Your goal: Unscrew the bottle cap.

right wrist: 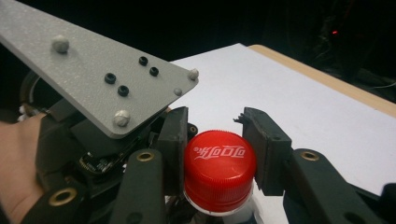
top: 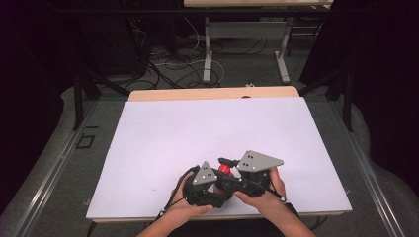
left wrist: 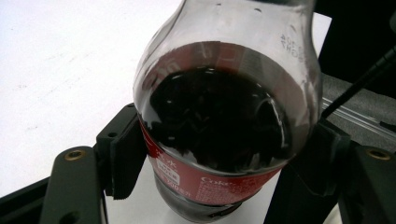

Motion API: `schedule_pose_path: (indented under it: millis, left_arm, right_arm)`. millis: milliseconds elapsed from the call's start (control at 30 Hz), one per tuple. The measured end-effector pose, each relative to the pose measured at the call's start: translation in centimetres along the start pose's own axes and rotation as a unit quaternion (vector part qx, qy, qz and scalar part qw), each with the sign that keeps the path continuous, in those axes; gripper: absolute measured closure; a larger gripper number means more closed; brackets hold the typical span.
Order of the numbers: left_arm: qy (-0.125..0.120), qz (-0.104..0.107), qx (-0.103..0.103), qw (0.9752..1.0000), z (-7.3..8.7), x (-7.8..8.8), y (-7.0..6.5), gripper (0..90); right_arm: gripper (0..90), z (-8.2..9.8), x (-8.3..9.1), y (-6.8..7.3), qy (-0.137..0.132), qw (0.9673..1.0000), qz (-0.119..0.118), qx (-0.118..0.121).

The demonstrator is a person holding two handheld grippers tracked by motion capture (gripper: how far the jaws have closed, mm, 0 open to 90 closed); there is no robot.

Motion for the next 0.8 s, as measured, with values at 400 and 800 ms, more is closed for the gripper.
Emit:
schedule_pose_path:
  millis: [400, 800]
  left_arm:
    - [0.001, 0.021, -0.01, 0.9997, -0.1, 0.2, -0.1, 29.1]
    - [0.003, 0.053, -0.044, 0.9976, -0.1, 0.5, -1.0, 29.1]
  right_arm:
    - [61.3, -0.7, 0.1, -1.4, 0.073, 0.9792, -0.181, 0.056]
    - [61.2, -1.9, 0.1, -1.0, 0.219, 0.8879, -0.352, 0.199]
Point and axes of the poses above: each handheld gripper's, and its own axes: x roughly backward along the jaws, z roughly out of its underside, y roughly to its left, the point moved 7 cm from there along -x, roughly forward along the jaws, and after that the axes turned 8 degrees about -z, right-handed, at the moved point
